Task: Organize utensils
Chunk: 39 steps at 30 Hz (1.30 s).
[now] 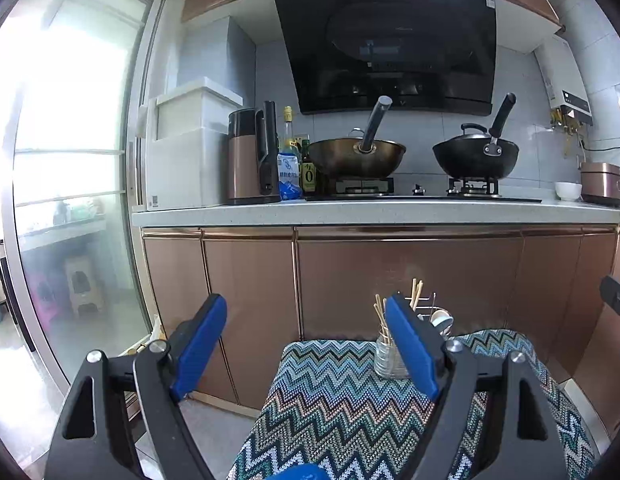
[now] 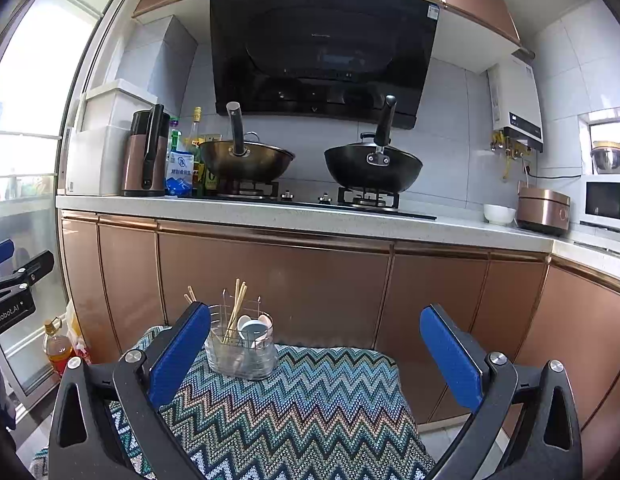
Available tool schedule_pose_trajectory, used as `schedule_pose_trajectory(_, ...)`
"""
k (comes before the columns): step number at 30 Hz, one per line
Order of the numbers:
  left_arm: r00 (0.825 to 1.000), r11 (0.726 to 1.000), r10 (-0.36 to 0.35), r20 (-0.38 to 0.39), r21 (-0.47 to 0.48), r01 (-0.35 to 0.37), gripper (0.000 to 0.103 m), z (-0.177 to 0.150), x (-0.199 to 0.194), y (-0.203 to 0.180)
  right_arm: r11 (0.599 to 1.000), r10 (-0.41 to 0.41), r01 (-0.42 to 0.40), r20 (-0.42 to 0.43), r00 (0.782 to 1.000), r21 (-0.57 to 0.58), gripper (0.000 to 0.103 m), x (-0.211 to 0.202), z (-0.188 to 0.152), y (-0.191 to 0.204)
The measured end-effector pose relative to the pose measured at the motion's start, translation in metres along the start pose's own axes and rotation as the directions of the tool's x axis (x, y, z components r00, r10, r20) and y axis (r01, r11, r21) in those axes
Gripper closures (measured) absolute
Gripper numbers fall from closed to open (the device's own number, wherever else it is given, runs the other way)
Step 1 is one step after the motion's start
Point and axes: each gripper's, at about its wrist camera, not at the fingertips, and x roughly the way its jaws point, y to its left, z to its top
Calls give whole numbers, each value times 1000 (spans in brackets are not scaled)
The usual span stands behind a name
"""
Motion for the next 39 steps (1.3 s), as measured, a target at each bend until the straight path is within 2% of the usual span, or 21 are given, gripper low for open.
schedule_pose_trajectory(13, 1000, 1000, -13, -28, 4, 13, 22, -4, 3, 1, 1000, -2, 2, -15, 1000, 7, 0, 2, -4, -1)
schedule_pose_trajectory(39, 999, 999, -32, -31, 22, 33, 22, -7, 2, -6, 1000, -16, 16, -17, 1000, 26, 0, 4, -9, -7)
